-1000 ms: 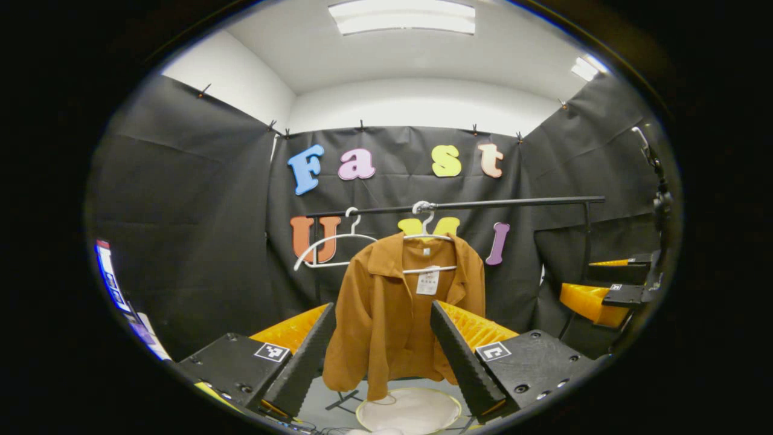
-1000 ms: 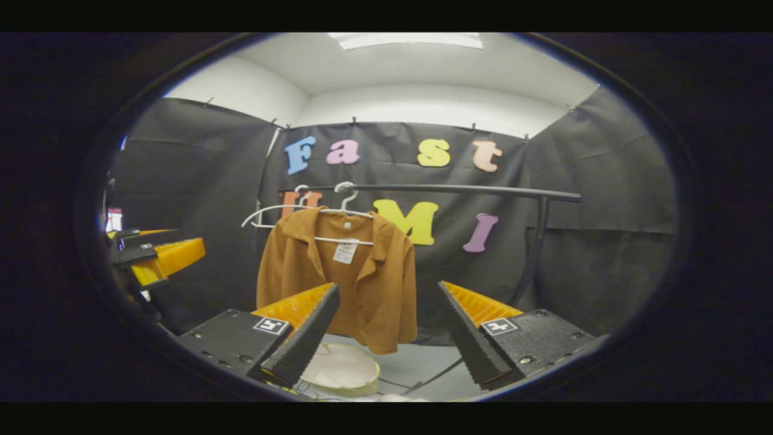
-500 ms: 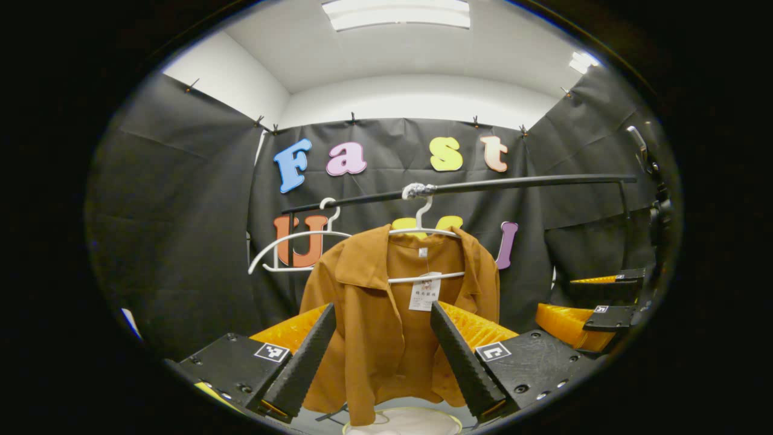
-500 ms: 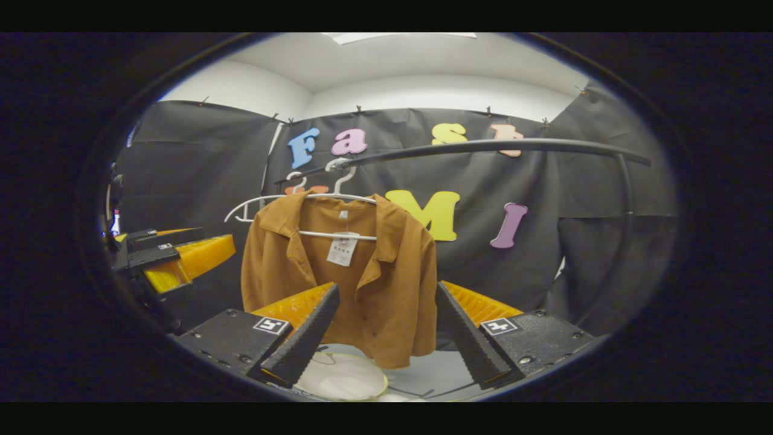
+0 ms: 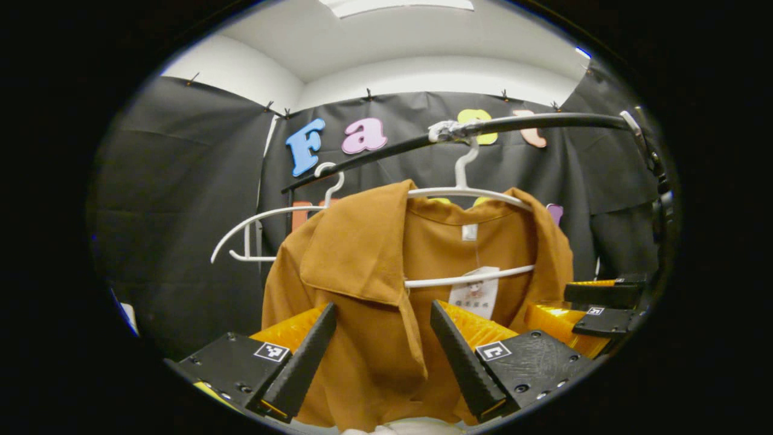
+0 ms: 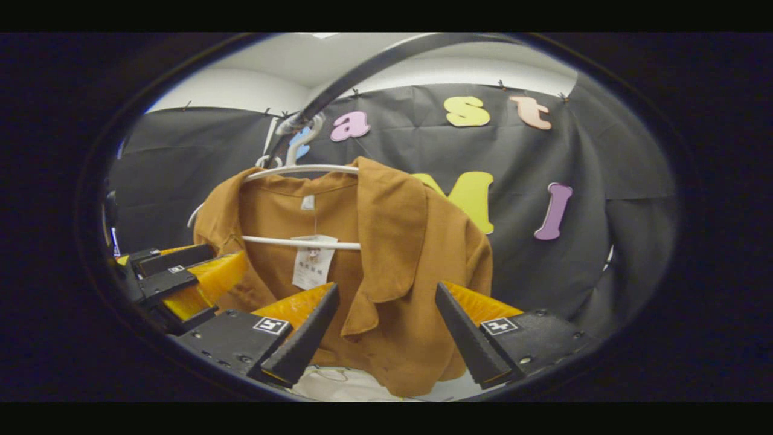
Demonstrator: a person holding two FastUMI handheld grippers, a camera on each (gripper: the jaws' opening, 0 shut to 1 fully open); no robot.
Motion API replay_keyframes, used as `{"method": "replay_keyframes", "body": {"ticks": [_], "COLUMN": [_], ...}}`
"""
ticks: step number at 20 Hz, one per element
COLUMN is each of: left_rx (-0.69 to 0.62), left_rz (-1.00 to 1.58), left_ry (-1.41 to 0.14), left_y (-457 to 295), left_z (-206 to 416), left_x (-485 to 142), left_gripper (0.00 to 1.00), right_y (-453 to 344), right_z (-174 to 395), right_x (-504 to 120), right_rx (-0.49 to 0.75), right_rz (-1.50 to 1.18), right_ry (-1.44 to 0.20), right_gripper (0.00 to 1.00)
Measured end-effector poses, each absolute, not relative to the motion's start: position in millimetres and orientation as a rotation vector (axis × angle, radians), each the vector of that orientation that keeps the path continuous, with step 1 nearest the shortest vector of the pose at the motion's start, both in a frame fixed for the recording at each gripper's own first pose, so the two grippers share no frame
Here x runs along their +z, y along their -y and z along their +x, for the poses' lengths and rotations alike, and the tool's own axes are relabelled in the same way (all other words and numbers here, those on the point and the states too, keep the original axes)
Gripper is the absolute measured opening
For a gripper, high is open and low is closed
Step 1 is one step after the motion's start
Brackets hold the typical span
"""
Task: Grasp the clothes on the hanger with both hands and then place them into the laundry hamper below.
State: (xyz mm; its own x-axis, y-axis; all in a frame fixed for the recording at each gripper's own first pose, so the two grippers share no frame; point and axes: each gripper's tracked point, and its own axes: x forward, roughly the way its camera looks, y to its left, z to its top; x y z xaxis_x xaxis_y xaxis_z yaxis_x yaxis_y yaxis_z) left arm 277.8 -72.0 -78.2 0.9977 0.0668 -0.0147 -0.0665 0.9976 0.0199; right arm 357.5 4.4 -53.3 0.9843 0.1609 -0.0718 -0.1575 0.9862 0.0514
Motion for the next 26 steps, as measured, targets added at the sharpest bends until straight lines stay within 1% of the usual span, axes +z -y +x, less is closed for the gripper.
{"method": "replay_keyframes", "body": {"ticks": [1, 3, 4, 5, 6, 7, 8, 9, 10, 12, 13, 14, 16, 17, 18, 19, 20, 21, 22, 23, 24, 25, 26], "left_rx": [0.090, 0.113, 0.118, 0.125, 0.136, 0.151, 0.160, 0.161, 0.162, 0.120, 0.098, 0.119, 0.135, 0.113, 0.103, 0.106, 0.092, 0.092, 0.097, 0.101, 0.105, 0.104, 0.101], "left_rz": [0.019, 0.025, 0.032, 0.032, 0.030, 0.031, 0.034, 0.037, 0.039, 0.015, -0.001, 0.003, 0.019, 0.009, 0.000, -0.010, -0.012, -0.005, 0.000, -0.005, -0.013, -0.023, -0.034], "left_ry": [-0.013, -0.008, -0.009, -0.007, -0.006, -0.011, -0.015, -0.027, -0.046, -0.099, -0.116, -0.127, -0.137, -0.144, -0.144, -0.141, -0.143, -0.139, -0.137, -0.138, -0.136, -0.136, -0.130], "left_y": [68.7, 66.7, 64.8, 63.4, 61.9, 58.8, 57.3, 56.9, 57.5, 66.6, 69.5, 62.0, 54.0, 56.2, 56.7, 52.1, 52.4, 48.6, 42.9, 38.5, 35.3, 30.9, 26.6], "left_z": [282.6, 290.8, 292.9, 294.6, 295.7, 298.0, 298.5, 300.4, 303.1, 305.8, 306.6, 307.1, 304.1, 305.2, 309.2, 306.2, 310.2, 306.8, 302.9, 299.6, 297.6, 295.0, 288.9], "left_x": [-78.8, -80.8, -83.7, -84.4, -85.7, -86.8, -88.3, -90.4, -94.3, -106.2, -110.2, -113.9, -116.0, -117.0, -116.6, -114.6, -110.9, -107.6, -107.0, -105.0, -102.0, -98.7, -93.9], "left_gripper": [0.96, 0.99, 0.99, 0.99, 0.99, 0.91, 0.83, 0.76, 0.68, 0.46, 0.34, 0.22, 0.00, 0.09, 0.08, 0.00, 0.00, 0.05, 0.05, 0.00, 0.00, 0.05, 0.00], "right_y": [-3.8, -3.8, -1.4, 0.1, -0.1, -1.9, -4.0, -7.1, -7.2, -6.4, -5.4, -4.4, -6.1, -5.3, -6.5, -7.1, -9.1, -11.6, -13.0, -16.5, -17.6, -20.3, -22.8], "right_z": [365.1, 378.3, 384.6, 386.9, 389.7, 387.2, 387.0, 389.9, 391.6, 390.8, 392.5, 391.9, 387.5, 387.2, 388.3, 386.5, 386.9, 383.4, 380.1, 375.4, 372.6, 365.8, 360.6], "right_x": [-54.6, -60.0, -61.4, -63.1, -63.6, -63.5, -62.8, -63.4, -62.0, -63.6, -64.8, -65.5, -66.5, -68.5, -68.5, -68.0, -67.6, -67.7, -64.8, -63.2, -60.2, -55.3, -48.3], "right_rx": [0.158, 0.163, 0.163, 0.163, 0.169, 0.182, 0.201, 0.232, 0.248, 0.289, 0.299, 0.314, 0.372, 0.407, 0.444, 0.483, 0.519, 0.563, 0.614, 0.666, 0.718, 0.789, 0.850], "right_rz": [0.050, 0.061, 0.064, 0.064, 0.064, 0.067, 0.070, 0.075, 0.083, 0.103, 0.112, 0.122, 0.159, 0.186, 0.213, 0.235, 0.252, 0.278, 0.327, 0.371, 0.408, 0.438, 0.459], "right_ry": [-0.074, -0.087, -0.094, -0.095, -0.091, -0.095, -0.088, -0.081, -0.080, -0.086, -0.092, -0.100, -0.118, -0.128, -0.138, -0.145, -0.155, -0.163, -0.167, -0.171, -0.174, -0.179, -0.170], "right_gripper": [1.00, 1.00, 0.98, 0.94, 0.86, 0.83, 0.75, 0.68, 0.53, 0.29, 0.24, 0.14, 0.07, 0.06, 0.05, 0.05, 0.04, 0.04, 0.04, 0.05, 0.05, 0.04, 0.04]}}
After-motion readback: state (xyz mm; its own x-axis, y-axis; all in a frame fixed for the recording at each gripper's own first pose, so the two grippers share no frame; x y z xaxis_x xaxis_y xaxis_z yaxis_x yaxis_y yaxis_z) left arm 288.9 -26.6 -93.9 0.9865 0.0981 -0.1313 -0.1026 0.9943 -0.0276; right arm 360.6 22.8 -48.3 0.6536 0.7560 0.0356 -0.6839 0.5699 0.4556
